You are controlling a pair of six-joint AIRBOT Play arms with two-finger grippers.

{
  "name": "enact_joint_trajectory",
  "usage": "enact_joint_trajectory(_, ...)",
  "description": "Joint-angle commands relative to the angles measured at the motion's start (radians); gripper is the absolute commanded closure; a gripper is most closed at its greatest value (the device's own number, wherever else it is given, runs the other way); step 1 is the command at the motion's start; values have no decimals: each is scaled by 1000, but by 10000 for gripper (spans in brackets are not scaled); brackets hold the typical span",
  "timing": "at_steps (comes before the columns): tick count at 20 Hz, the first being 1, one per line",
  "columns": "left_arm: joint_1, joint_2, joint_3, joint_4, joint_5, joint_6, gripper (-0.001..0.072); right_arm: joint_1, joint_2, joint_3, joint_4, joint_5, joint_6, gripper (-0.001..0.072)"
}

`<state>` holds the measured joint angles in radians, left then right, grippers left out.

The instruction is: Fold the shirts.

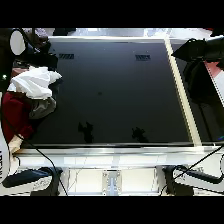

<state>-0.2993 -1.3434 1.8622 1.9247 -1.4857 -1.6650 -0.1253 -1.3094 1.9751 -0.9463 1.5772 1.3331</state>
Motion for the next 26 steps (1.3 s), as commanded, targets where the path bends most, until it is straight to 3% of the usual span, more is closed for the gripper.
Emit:
enact_joint_trajectory(1,0,-6,0,1,1,0,3,1,0,1,0,-36,-1,375)
enact_joint_trajectory(8,0,-64,-1,3,1,1,3,1,0,1,6,-278,0,375)
enact_joint_trajectory(10,1,-87,0,73,4,8,3,1,0,1,10,-294,0,375)
enact_joint_trajectory(12,2,-107,0,176,4,73,3,1,0,1,10,-295,0,376)
enact_joint_trajectory(16,24,-146,-1,336,39,290,8,1,0,1,9,-303,0,376)
enact_joint_trajectory(19,120,-175,-4,386,41,281,16,1,0,1,8,-305,0,375)
enact_joint_trajectory(21,233,-185,-13,385,42,212,16,1,0,1,6,-280,0,375)
enact_joint_trajectory(25,500,-196,-23,206,47,121,15,1,0,1,3,-208,0,356)
enact_joint_trajectory(26,558,-200,-23,113,56,120,15,2,0,1,4,-197,1,252)
